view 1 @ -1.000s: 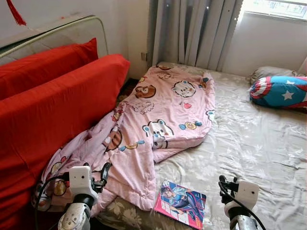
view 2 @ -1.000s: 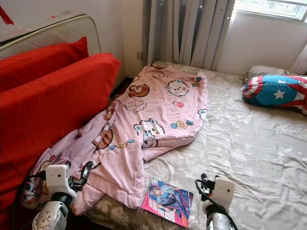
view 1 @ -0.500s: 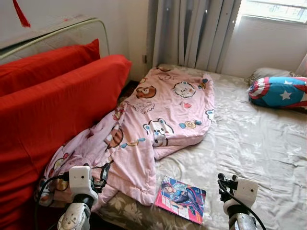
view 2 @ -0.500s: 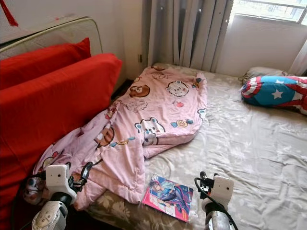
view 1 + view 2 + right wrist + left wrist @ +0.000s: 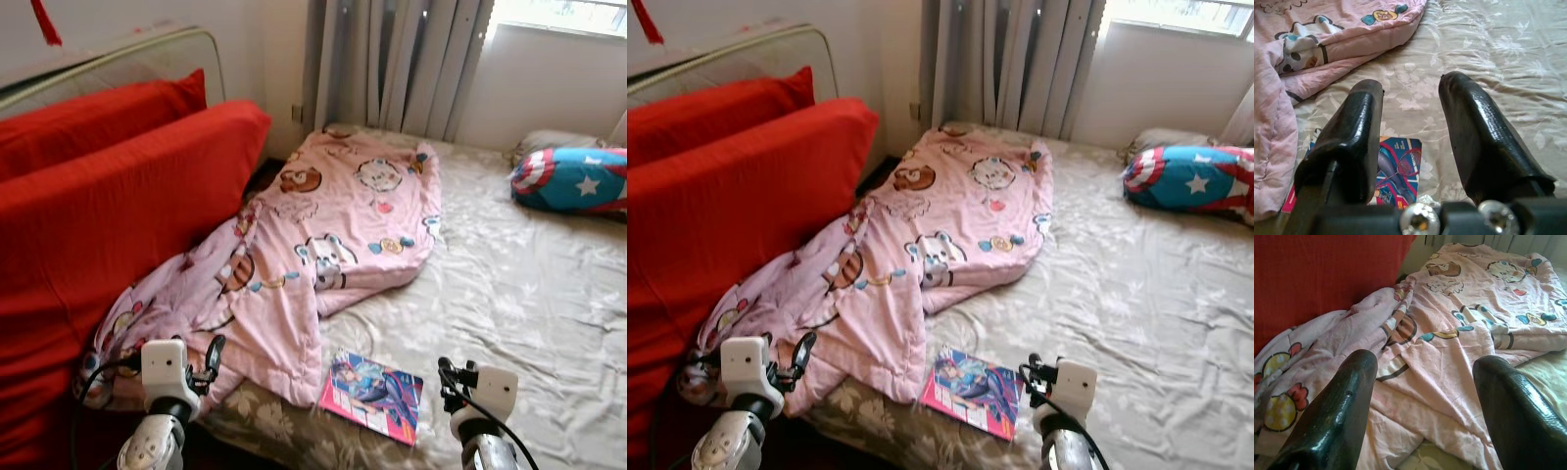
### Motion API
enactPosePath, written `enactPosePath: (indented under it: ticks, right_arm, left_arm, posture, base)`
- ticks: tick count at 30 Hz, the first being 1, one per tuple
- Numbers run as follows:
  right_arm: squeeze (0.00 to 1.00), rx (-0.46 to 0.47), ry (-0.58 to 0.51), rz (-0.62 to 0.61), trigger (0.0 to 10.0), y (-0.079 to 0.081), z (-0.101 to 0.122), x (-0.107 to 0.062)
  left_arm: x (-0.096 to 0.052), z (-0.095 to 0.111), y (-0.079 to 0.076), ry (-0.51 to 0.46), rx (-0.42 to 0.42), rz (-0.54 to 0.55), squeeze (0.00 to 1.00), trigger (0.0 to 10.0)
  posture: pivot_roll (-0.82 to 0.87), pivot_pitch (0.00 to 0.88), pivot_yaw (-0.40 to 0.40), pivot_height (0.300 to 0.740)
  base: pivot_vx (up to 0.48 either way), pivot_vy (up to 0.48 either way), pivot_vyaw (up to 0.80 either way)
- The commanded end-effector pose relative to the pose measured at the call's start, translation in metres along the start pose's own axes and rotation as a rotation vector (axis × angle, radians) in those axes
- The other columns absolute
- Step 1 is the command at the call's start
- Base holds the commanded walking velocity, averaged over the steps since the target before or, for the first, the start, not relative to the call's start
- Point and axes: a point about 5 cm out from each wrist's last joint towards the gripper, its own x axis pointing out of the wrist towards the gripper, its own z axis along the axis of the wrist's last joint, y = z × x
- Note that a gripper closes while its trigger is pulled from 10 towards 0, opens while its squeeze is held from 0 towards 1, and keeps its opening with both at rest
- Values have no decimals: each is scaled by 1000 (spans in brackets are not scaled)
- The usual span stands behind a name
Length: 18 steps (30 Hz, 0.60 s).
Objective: Clean up the room
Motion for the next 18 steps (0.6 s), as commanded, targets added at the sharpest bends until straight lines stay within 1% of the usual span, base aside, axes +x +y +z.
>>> enactPosePath:
  ticks: [1, 10, 18]
  right_arm:
    - [0, 9, 9, -2, 10000, 1, -1, 0]
    - [0, 9, 24, 10, 10000, 3, -5, 0]
    - [0, 20, 37, 17, 10000, 5, -7, 2]
  left_arm:
    - [0, 1, -1, 5, -2, -10, 0, 10000]
    - [0, 1, -2, 11, 0, -18, 0, 10000]
    - [-2, 1, -6, 15, -10, -31, 0, 10000]
  posture:
    - [51, 0, -49, 661]
    - [55, 0, -47, 661]
    - [58, 0, -41, 661]
  base:
    - [0, 0, 0]
    - [0, 0, 0]
    - [0, 0, 0]
